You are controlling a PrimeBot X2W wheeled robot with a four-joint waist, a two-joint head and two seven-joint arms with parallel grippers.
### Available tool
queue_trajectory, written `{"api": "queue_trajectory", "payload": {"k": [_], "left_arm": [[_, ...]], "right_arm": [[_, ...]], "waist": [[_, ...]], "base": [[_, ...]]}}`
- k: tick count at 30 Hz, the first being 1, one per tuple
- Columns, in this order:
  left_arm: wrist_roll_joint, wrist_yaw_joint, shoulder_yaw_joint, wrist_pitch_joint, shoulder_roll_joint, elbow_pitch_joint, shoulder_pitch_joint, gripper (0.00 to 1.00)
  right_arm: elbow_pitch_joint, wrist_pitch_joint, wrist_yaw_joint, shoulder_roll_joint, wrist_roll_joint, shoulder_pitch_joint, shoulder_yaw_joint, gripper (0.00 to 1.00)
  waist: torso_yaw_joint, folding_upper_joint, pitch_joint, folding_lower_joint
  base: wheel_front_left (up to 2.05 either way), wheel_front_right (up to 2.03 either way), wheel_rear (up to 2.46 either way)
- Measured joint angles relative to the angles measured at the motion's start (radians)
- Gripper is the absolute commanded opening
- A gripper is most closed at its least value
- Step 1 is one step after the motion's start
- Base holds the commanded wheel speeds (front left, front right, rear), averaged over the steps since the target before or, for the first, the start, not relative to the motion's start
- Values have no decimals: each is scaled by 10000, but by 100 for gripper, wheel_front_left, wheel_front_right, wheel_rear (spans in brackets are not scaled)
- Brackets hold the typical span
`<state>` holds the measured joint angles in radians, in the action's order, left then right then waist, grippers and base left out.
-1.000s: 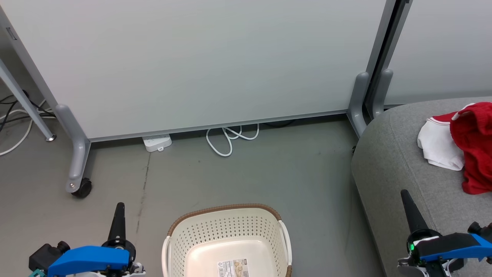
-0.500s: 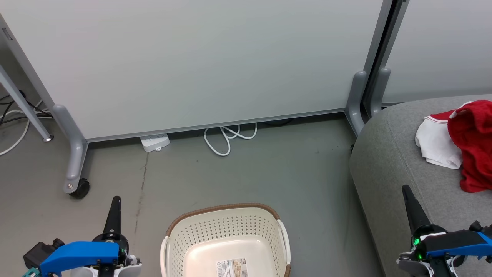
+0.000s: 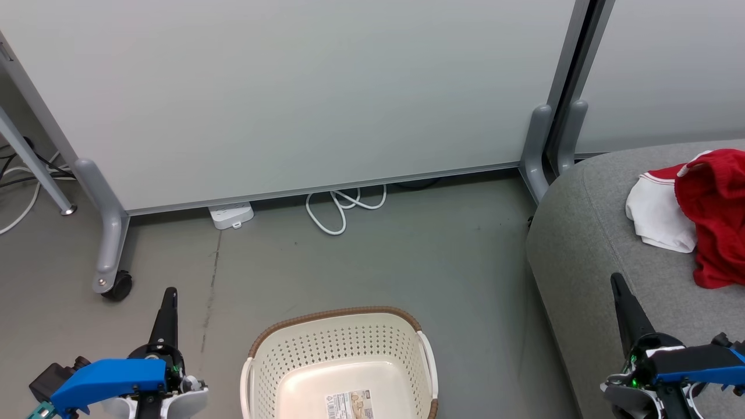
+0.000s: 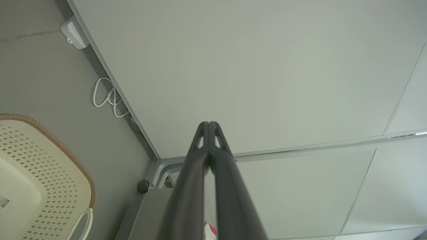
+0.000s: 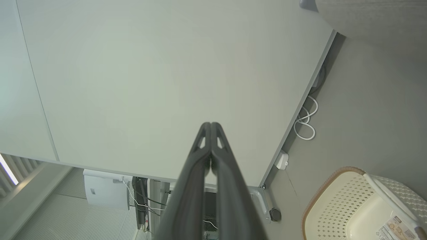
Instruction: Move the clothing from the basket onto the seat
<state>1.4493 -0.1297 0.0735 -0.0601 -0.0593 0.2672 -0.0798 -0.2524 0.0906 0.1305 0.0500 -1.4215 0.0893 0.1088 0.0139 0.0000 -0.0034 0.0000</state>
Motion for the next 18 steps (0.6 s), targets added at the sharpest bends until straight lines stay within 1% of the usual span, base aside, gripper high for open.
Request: {"api": "queue_trajectory", "payload": {"k": [18], "left_arm": [[1141, 0, 226, -355, 29, -128, -153, 0]], "right_arm": [[38, 150, 0, 0, -1294, 103, 33, 0]], "waist": [[-94, 0, 40, 0]], "base": [[0, 0, 0]]}}
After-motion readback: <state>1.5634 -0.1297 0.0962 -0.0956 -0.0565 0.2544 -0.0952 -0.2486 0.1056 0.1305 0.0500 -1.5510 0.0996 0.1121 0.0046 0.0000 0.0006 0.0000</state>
